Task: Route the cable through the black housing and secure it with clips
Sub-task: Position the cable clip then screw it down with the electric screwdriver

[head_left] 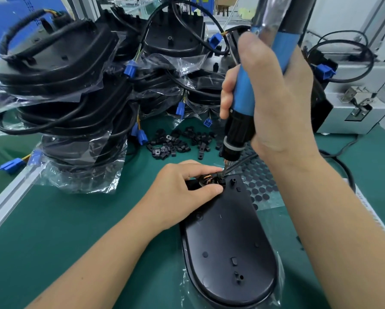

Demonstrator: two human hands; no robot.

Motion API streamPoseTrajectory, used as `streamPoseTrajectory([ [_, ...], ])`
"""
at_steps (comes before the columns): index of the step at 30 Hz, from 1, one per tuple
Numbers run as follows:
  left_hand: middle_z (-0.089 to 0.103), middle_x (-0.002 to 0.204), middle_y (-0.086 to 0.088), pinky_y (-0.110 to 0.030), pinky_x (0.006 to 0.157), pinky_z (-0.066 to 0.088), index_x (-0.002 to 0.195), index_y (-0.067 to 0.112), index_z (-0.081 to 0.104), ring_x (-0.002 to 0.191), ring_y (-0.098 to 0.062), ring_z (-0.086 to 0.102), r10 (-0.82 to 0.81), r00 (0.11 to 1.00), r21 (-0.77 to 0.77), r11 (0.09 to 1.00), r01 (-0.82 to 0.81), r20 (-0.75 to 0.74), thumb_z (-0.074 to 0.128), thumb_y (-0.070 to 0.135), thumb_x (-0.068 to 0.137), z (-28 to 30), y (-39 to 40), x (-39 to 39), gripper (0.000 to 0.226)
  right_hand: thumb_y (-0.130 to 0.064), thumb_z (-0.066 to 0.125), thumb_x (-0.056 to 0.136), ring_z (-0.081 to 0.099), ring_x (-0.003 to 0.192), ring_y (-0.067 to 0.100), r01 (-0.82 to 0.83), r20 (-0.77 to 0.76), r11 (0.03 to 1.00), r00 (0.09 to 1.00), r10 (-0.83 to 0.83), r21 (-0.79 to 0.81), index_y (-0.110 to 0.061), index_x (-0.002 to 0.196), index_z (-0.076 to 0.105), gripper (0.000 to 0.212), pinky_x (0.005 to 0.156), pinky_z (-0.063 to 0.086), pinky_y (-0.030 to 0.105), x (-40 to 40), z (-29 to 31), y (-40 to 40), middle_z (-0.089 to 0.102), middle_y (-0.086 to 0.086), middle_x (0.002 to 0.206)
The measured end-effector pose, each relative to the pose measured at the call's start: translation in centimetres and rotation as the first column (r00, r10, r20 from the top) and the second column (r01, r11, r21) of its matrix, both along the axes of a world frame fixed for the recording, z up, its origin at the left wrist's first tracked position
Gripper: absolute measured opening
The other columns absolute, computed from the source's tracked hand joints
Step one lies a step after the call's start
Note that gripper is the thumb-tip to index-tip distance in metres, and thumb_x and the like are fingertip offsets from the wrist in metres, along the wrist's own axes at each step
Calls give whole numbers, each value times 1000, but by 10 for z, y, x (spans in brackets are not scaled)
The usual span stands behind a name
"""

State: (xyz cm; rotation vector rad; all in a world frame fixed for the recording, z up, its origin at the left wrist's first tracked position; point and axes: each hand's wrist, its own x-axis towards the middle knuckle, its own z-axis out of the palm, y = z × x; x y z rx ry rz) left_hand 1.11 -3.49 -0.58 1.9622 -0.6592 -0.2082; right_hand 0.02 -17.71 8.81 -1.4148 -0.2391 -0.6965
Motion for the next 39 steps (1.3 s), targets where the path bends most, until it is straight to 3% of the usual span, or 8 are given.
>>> streamPoseTrajectory([
  [8, 65, 89, 16, 0, 75, 36, 100, 42, 69, 80, 8, 58, -2, 999, 20, 1000, 2, 37, 74, 27, 76, -1, 0, -1, 28, -37, 57, 79, 51, 49, 21, -204, 45, 976, 979, 201, 79, -7, 92, 48, 34, 50, 45, 32, -2, -4, -8, 55, 5, 63],
  [15, 63, 91, 16, -2, 78, 36, 100, 41, 65, 86, 5, 58, -15, 997, 64, 998, 9, 81, 70, 27, 80, -3, -1, -3, 24, -27, 54, 85, 50, 46, 25, -231, 117, 972, 965, 234, -38, -8, 88, 48, 20, 49, 44, 32, -5, -7, -5, 54, 6, 61],
  [20, 61, 92, 16, -3, 79, 37, 104, 34, 67, 89, 2, 57, -26, 994, 98, 995, 15, 106, 67, 29, 82, -3, -1, -2, 23, -49, 67, 78, 53, 50, 24, -311, 103, 949, 944, 315, -52, -6, 94, 49, 49, 52, 46, 34, -4, -6, -2, 55, 7, 66],
  [25, 61, 90, 17, 0, 76, 35, 105, 34, 69, 85, 7, 57, -8, 997, 67, 998, 3, 74, 70, 29, 81, -3, -1, -2, 25, -28, 55, 84, 50, 47, 25, -270, 104, 963, 957, 269, -11, -6, 92, 48, 25, 49, 44, 32, -1, -7, -7, 54, 7, 61],
  [29, 63, 91, 16, 0, 77, 36, 106, 35, 69, 85, 7, 58, 3, 997, 62, 998, -8, 81, 71, 29, 79, -4, -1, -3, 27, -28, 54, 83, 49, 47, 24, -309, 95, 950, 948, 304, 47, -5, 95, 46, 27, 49, 44, 32, -1, -10, -12, 53, 7, 62],
  [34, 64, 91, 16, -2, 79, 38, 104, 34, 70, 88, 6, 59, 20, 995, 56, 998, -26, 98, 72, 28, 78, -4, -1, -3, 27, -50, 71, 72, 51, 50, 25, -338, 89, 940, 938, 334, 33, -6, 97, 45, 57, 51, 45, 34, -2, -8, -9, 54, 7, 65],
  [36, 64, 92, 16, -1, 79, 37, 104, 34, 70, 89, 6, 59, 25, 995, 59, 998, -31, 99, 72, 29, 78, -4, -1, -3, 26, -48, 71, 74, 51, 50, 24, -317, 93, 948, 945, 315, 13, -6, 95, 47, 53, 51, 45, 33, -2, -9, -8, 54, 7, 65],
  [39, 64, 90, 18, 1, 77, 36, 104, 34, 70, 88, 9, 58, 27, 994, 65, 997, -34, 106, 72, 29, 78, -3, -1, -3, 26, -29, 59, 83, 50, 48, 25, -271, 107, 962, 957, 270, -4, -6, 92, 48, 27, 50, 45, 32, -1, -9, -8, 54, 6, 62],
])
